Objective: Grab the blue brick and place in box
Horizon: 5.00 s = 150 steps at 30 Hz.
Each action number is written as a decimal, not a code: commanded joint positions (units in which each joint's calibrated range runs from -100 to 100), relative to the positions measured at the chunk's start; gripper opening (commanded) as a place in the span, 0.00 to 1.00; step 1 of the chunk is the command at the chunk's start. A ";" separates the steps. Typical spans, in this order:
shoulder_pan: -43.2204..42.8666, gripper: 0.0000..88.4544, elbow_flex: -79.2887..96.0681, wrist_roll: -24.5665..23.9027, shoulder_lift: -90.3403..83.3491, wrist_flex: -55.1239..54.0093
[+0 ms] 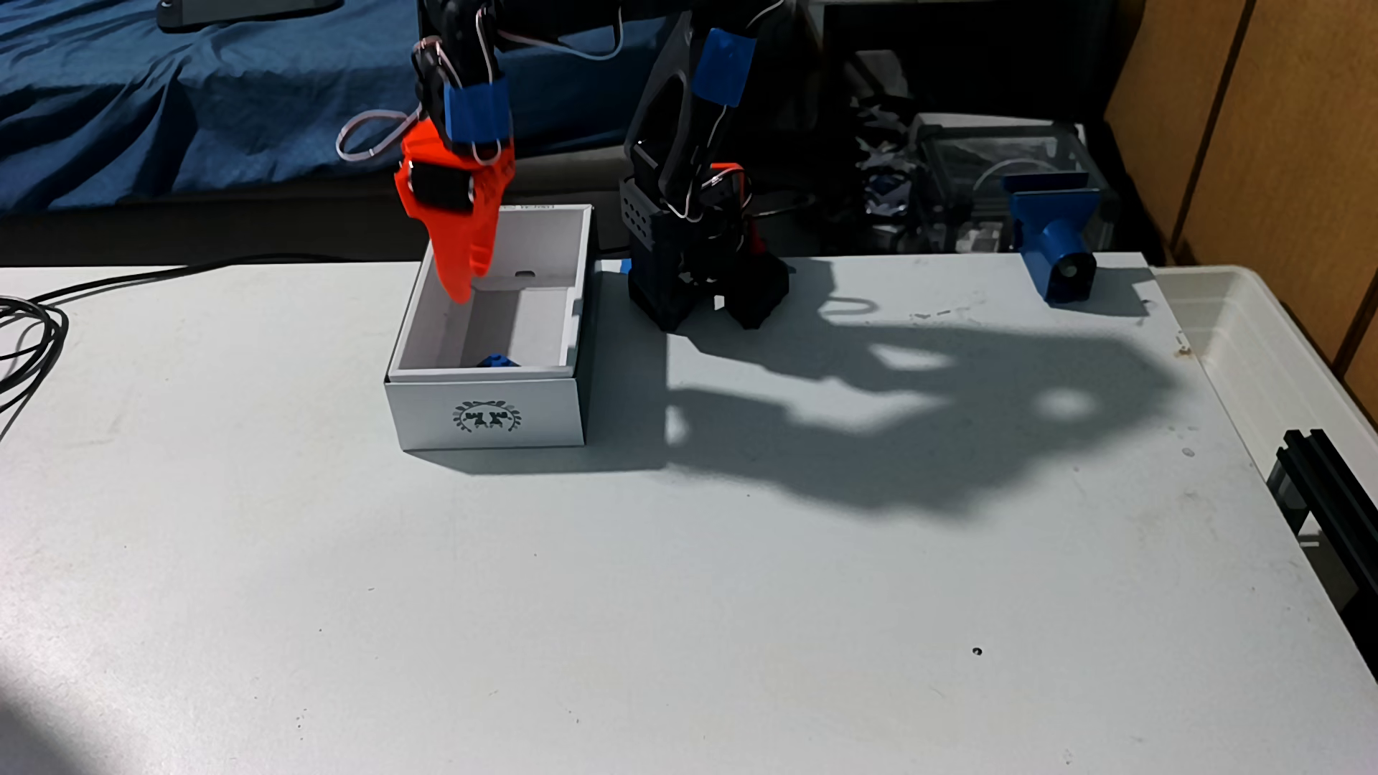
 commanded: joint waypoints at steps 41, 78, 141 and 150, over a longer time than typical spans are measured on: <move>-33.48 0.01 4.86 -23.03 -16.14 -11.47; -46.48 0.01 58.19 -24.55 -70.18 -32.49; -48.12 0.01 64.49 -23.76 -73.82 -24.82; -48.12 0.01 64.49 -23.76 -73.82 -24.82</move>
